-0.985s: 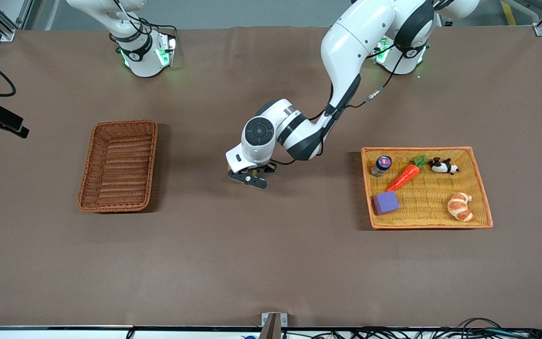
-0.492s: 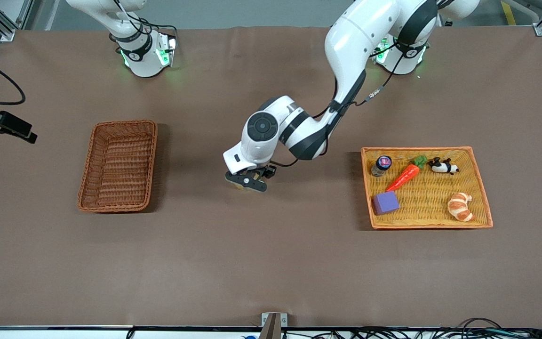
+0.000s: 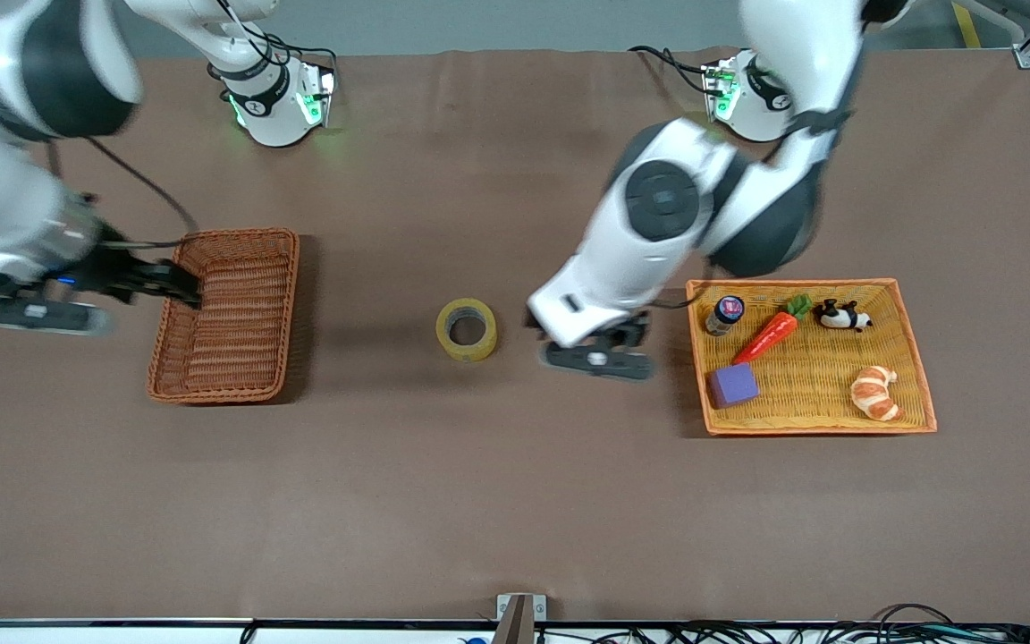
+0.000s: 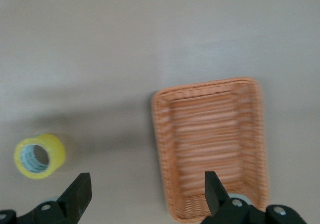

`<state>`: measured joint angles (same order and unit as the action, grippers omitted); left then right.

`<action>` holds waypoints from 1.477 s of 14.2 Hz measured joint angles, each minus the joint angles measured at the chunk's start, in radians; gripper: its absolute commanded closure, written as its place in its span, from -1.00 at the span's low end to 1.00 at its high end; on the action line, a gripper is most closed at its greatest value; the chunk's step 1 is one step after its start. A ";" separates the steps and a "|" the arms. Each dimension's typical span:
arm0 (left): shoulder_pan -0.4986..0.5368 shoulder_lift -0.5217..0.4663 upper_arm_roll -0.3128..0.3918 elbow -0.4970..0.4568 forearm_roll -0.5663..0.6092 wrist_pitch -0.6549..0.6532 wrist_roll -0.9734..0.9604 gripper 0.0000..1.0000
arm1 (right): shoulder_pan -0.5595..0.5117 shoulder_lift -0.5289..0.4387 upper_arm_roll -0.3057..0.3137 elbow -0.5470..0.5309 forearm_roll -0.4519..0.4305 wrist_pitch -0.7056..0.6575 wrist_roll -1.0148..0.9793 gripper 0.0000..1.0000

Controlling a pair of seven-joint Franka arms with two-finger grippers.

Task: Move tape to another basket

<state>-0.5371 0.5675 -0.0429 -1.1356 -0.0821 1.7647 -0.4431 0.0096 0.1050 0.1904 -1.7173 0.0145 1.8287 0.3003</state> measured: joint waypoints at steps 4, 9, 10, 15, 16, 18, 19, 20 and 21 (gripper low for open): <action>0.159 -0.141 0.000 -0.080 0.001 -0.071 0.029 -1.00 | 0.121 0.154 0.067 -0.037 -0.047 0.160 0.226 -1.00; 0.314 -0.304 -0.004 -0.236 0.006 -0.072 0.156 -1.00 | 0.266 0.383 0.126 -0.045 -0.197 0.370 0.451 -1.00; 0.329 -0.338 -0.005 -0.271 0.017 -0.072 0.175 -1.00 | 0.288 0.419 0.129 -0.045 -0.203 0.411 0.456 -1.00; 0.341 -0.521 -0.016 -0.486 0.040 -0.044 0.223 -1.00 | 0.333 0.523 0.130 -0.062 -0.308 0.548 0.460 -1.00; 0.348 -0.558 -0.017 -0.531 0.040 -0.030 0.237 -1.00 | 0.332 0.531 0.129 -0.081 -0.313 0.597 0.460 -1.00; 0.360 -0.609 -0.019 -0.586 0.040 -0.018 0.250 -1.00 | 0.332 0.536 0.128 -0.119 -0.316 0.659 0.460 -1.00; 0.365 -0.622 -0.022 -0.600 0.040 -0.019 0.251 -1.00 | 0.332 0.536 0.127 -0.126 -0.316 0.669 0.461 -0.98; 0.374 -0.628 -0.027 -0.607 0.040 -0.021 0.251 -1.00 | 0.330 0.536 0.127 -0.127 -0.316 0.671 0.463 -0.90; 0.383 -0.631 -0.034 -0.611 0.041 -0.022 0.251 -1.00 | 0.328 0.536 0.127 -0.127 -0.316 0.671 0.464 -0.76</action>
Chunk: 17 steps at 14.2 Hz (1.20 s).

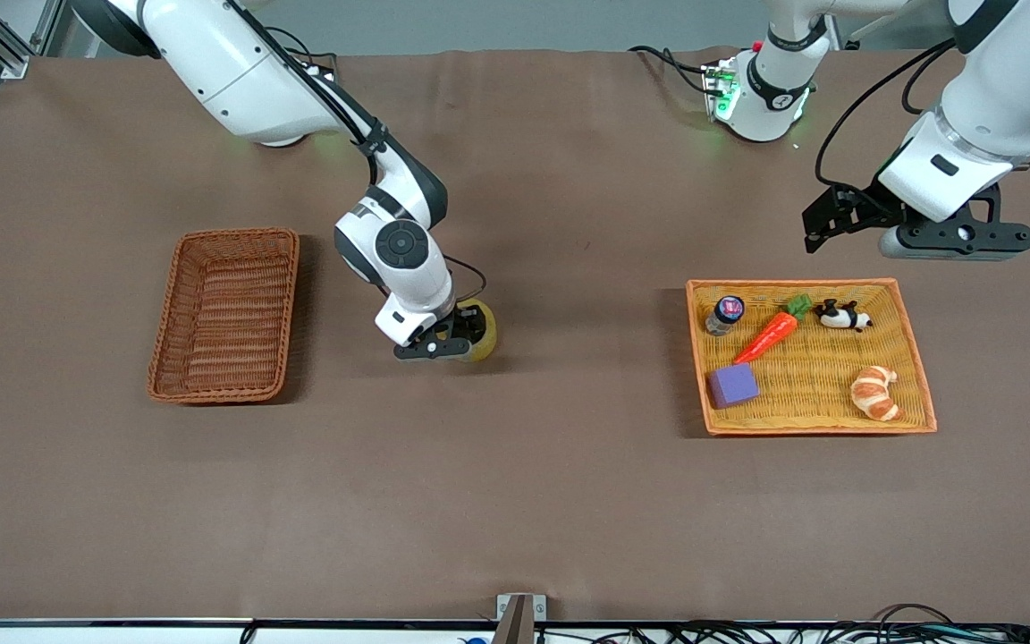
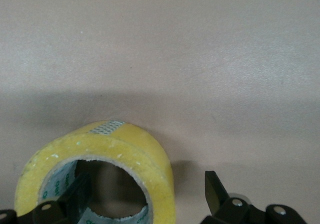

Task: Move tape to another basket
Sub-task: 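Carry the tape over the wicker basket while the left gripper withdraws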

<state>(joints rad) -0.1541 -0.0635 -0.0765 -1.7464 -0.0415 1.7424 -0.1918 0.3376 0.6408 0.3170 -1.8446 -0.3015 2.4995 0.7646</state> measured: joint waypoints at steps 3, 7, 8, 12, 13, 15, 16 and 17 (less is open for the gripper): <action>0.013 -0.001 -0.002 -0.001 0.000 0.000 0.014 -1.00 | -0.002 0.000 -0.004 0.000 0.000 -0.001 0.004 -0.37; 0.021 0.000 -0.002 -0.001 0.003 0.001 0.031 -1.00 | -0.003 0.000 -0.007 -0.006 -0.008 -0.001 0.035 0.80; 0.023 0.002 -0.001 -0.001 0.014 0.002 0.033 -1.00 | -0.003 0.000 -0.007 -0.008 -0.017 -0.001 0.045 1.00; 0.024 0.009 -0.001 -0.001 0.042 0.003 0.094 -1.00 | -0.004 0.000 -0.008 -0.005 -0.037 -0.004 0.129 1.00; 0.024 0.009 0.002 -0.001 0.042 0.004 0.098 -1.00 | -0.006 0.000 -0.009 -0.002 -0.037 -0.013 0.130 1.00; 0.024 0.009 0.012 0.005 0.042 0.005 0.098 -1.00 | -0.018 -0.003 -0.008 0.027 -0.037 -0.075 0.134 1.00; 0.024 0.009 0.016 0.009 0.042 0.005 0.098 -1.00 | -0.034 -0.012 -0.002 0.049 -0.037 -0.121 0.135 1.00; 0.024 0.009 0.018 0.012 0.042 0.005 0.098 -1.00 | -0.060 -0.036 0.008 0.073 -0.036 -0.185 0.135 1.00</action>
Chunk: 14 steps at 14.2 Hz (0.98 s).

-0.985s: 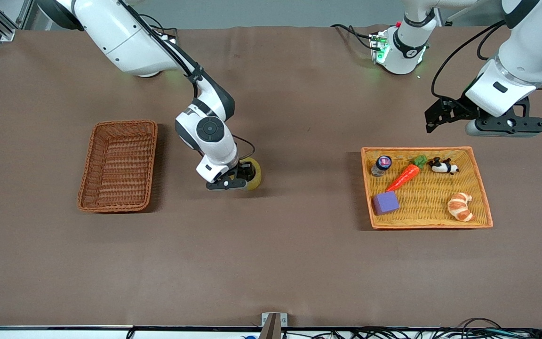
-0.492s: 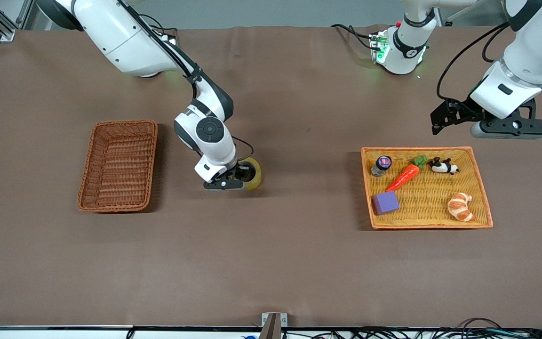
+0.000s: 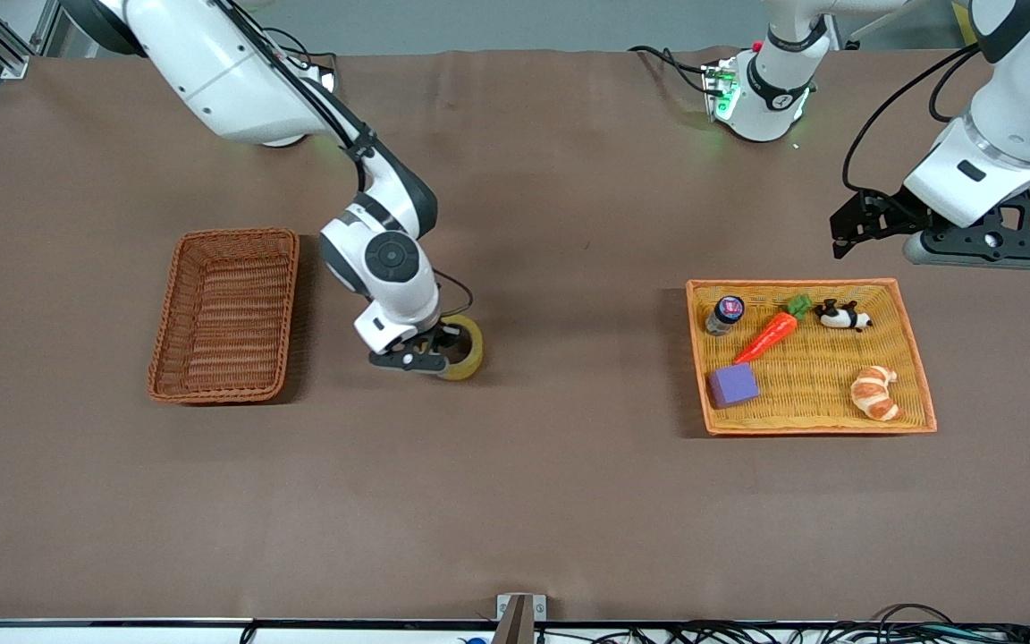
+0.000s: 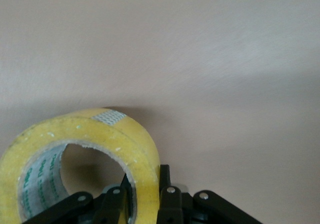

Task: Move tape to another basket
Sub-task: 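Carry the tape over the wicker basket while the left gripper withdraws, then lower the tape into the wicker basket and open the right gripper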

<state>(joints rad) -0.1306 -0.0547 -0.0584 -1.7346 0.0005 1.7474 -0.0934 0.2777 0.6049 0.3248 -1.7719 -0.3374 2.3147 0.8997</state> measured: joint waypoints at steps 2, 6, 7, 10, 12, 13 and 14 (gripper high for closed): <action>0.002 0.000 0.004 0.003 0.000 0.000 0.000 -1.00 | -0.055 -0.090 0.010 0.031 0.014 -0.138 -0.029 1.00; 0.010 0.009 0.008 0.005 0.000 0.000 0.000 -1.00 | -0.118 -0.312 -0.120 0.015 0.101 -0.325 -0.360 1.00; 0.009 0.012 0.006 0.006 0.000 0.000 -0.002 -1.00 | -0.121 -0.352 -0.188 -0.006 0.136 -0.332 -0.483 1.00; 0.006 0.014 0.002 0.015 0.000 0.000 -0.037 -1.00 | -0.135 -0.431 -0.373 -0.106 0.176 -0.310 -0.782 1.00; 0.000 0.017 -0.004 0.023 0.000 0.000 -0.069 -1.00 | -0.139 -0.455 -0.443 -0.213 0.178 -0.207 -0.882 1.00; 0.000 0.021 -0.010 0.024 0.000 0.000 -0.078 -1.00 | -0.139 -0.463 -0.467 -0.288 0.179 -0.113 -0.916 1.00; 0.000 0.027 -0.014 0.025 0.000 0.000 -0.085 -1.00 | -0.139 -0.468 -0.488 -0.373 0.179 -0.005 -0.942 1.00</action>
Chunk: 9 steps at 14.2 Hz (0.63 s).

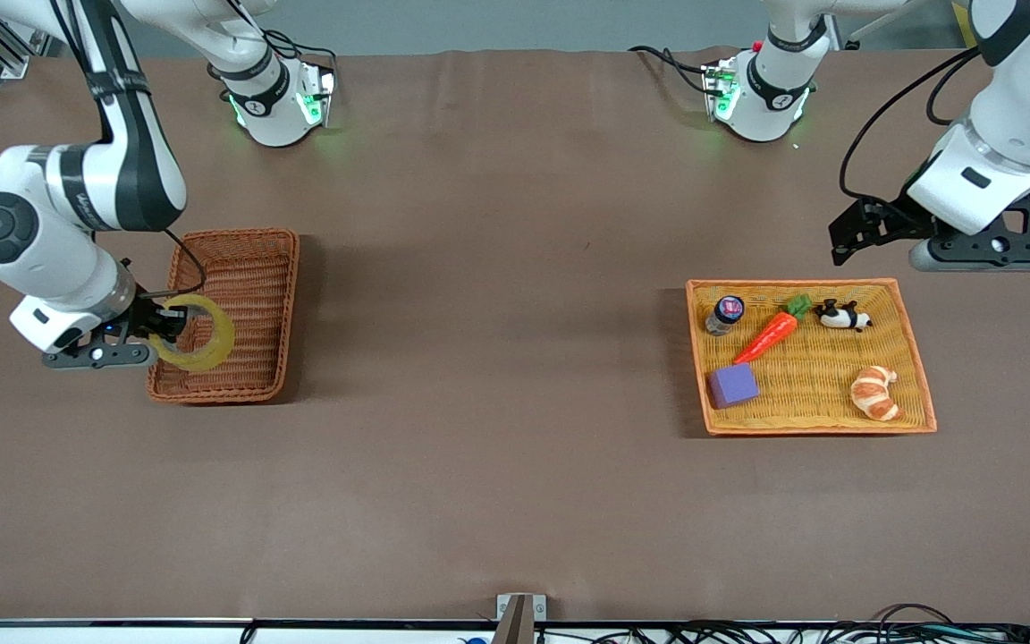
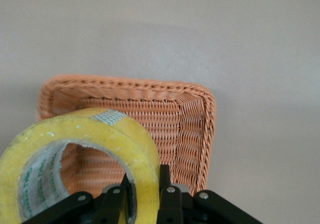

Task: Move tape to another basket
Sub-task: 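Lower the tape into the wicker basket and open the right gripper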

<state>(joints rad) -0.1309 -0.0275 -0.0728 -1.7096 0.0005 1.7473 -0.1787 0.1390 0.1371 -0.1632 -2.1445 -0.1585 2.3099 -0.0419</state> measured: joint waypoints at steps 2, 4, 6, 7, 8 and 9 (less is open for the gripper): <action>0.002 0.011 -0.001 0.008 0.000 0.000 -0.002 -1.00 | 0.000 -0.001 -0.029 -0.172 0.000 0.221 -0.025 0.99; 0.004 0.013 0.000 0.013 0.000 0.000 -0.002 -1.00 | 0.000 0.001 -0.036 -0.306 0.000 0.397 -0.027 0.98; 0.004 0.013 0.000 0.015 0.000 0.000 -0.002 -1.00 | 0.000 0.009 -0.037 -0.370 0.000 0.478 -0.027 0.95; 0.004 0.013 0.000 0.015 0.000 0.000 -0.002 -1.00 | 0.000 0.015 -0.037 -0.380 0.000 0.492 -0.028 0.92; 0.004 0.013 0.000 0.015 0.000 0.000 -0.002 -1.00 | 0.000 0.021 -0.037 -0.383 0.000 0.496 -0.029 0.83; 0.004 0.013 0.000 0.015 0.000 0.000 -0.002 -1.00 | 0.000 0.026 -0.038 -0.384 0.000 0.497 -0.031 0.69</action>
<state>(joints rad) -0.1266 -0.0148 -0.0730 -1.6946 0.0005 1.7473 -0.1803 0.1391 0.1636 -0.2008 -2.5284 -0.1584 2.8069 -0.0729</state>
